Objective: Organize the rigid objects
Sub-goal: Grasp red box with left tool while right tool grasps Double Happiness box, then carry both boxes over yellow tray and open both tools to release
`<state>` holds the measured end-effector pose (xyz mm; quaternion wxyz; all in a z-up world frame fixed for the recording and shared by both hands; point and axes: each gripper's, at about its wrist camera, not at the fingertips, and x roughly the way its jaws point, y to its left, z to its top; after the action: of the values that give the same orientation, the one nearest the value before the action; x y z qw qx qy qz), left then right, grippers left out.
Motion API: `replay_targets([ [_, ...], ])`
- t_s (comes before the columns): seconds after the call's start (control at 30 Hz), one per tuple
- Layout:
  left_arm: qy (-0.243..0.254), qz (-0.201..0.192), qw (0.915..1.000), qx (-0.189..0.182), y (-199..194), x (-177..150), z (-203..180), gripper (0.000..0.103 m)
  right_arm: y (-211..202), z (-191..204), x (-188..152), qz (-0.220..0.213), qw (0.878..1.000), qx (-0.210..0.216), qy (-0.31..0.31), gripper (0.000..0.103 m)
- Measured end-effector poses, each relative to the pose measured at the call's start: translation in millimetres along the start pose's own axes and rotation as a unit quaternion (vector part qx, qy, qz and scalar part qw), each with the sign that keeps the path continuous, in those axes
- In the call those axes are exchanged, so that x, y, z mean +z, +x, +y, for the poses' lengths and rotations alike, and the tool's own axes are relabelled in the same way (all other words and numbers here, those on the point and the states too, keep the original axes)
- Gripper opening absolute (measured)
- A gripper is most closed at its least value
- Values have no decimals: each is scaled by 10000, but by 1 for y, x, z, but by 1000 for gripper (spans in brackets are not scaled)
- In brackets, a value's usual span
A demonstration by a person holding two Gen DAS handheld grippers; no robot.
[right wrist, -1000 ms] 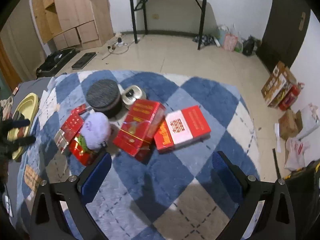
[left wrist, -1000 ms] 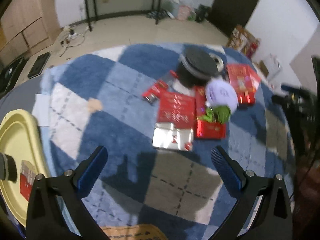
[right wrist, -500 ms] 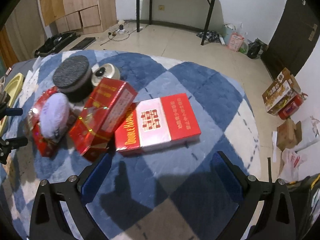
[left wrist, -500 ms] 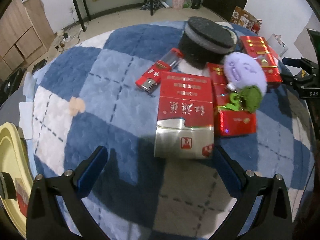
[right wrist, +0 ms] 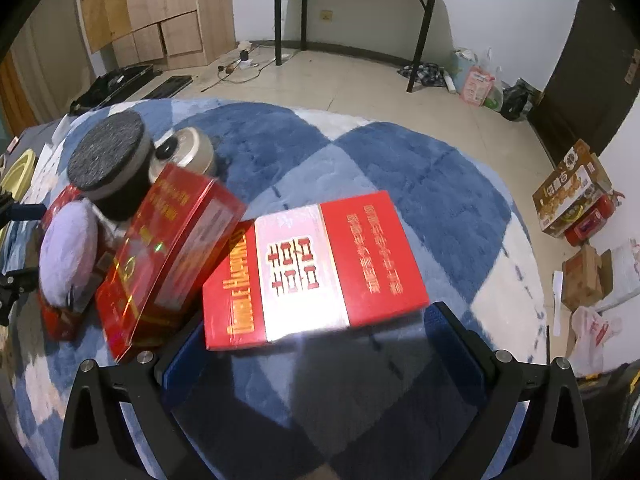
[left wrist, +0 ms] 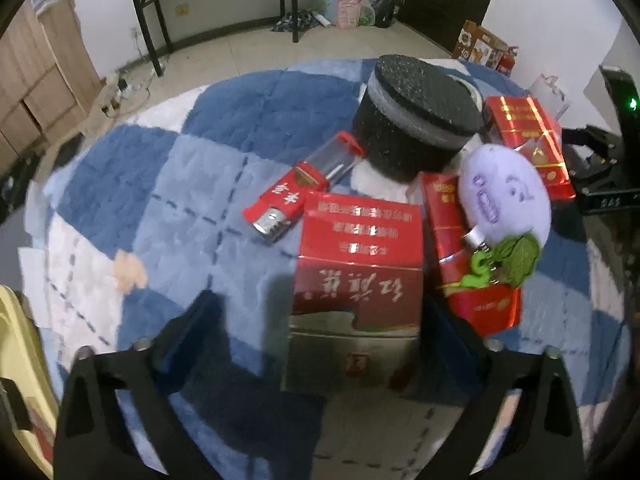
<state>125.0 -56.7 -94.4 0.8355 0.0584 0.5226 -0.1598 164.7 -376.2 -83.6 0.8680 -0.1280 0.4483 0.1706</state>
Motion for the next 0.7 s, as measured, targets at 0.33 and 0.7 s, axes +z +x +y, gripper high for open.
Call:
replay_targets([
  [0.33, -45, -338, 9991, -248, -37, -9, 0, 59, -19, 9, -8, -134, 9993, -298, -203, 91],
  [0.7, -1059, -1042, 9889, -84, -126, -39, 92, 59, -99, 43, 8, -878, 9948, -358, -379, 91],
])
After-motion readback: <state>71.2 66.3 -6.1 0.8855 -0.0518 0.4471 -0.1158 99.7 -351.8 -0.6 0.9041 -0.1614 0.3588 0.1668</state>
